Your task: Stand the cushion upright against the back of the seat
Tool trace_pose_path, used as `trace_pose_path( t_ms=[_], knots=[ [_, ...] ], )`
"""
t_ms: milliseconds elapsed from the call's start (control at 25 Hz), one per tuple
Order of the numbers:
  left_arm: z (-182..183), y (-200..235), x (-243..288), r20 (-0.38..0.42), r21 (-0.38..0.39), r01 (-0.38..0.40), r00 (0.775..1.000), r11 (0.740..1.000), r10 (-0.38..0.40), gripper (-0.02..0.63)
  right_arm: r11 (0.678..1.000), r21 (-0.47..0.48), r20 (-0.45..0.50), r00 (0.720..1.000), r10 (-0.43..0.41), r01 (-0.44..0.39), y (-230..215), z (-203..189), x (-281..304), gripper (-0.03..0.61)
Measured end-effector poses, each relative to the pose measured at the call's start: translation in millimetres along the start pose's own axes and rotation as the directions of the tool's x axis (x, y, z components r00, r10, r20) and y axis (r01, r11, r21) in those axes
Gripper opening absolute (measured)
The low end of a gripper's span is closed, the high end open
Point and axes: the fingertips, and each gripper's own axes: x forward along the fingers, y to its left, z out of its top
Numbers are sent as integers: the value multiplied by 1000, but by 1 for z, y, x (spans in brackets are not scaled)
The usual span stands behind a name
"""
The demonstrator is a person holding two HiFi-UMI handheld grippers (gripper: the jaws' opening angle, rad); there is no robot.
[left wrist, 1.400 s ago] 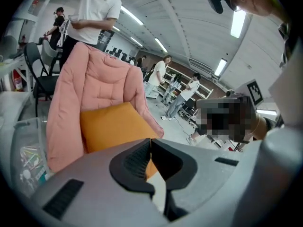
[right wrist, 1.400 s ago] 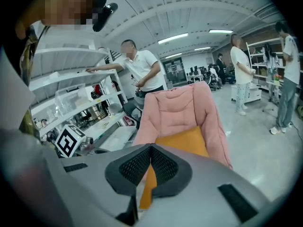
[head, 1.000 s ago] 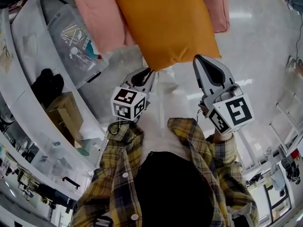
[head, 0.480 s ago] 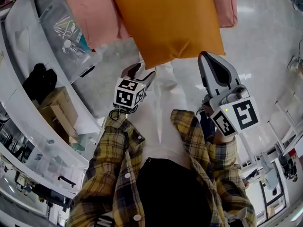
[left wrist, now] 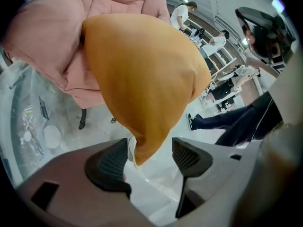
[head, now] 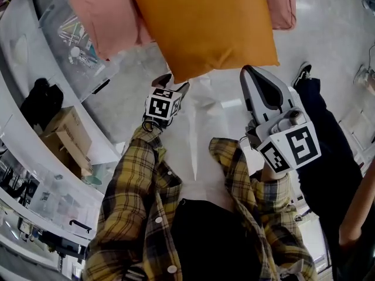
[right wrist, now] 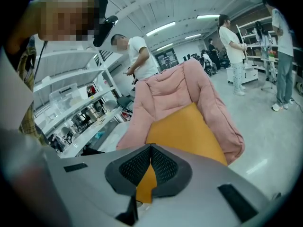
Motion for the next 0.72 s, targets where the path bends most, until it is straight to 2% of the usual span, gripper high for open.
trace_pose_path(
  t_ms=[280,520,640,720],
  knots=[
    [7,2,17,-9,-50,10,1000,999,-11,284,1000,9,-3,1000,-1,1,-7,-7,5,17],
    [13,-5,6,0,-32,-14,1000,999,14,147,1000,-6,-16,1000,2,-2,1,-9,3,17],
    [20,-9,1,10,-65,-7,1000,998,8,104,1000,-8,-17,1000,9,-9,1,-6,5,17],
    [24,-13,-5,19,-58,-7,1000,998,8,77,1000,-11,-13,1000,12,-13,3,-3,4,17]
  ],
)
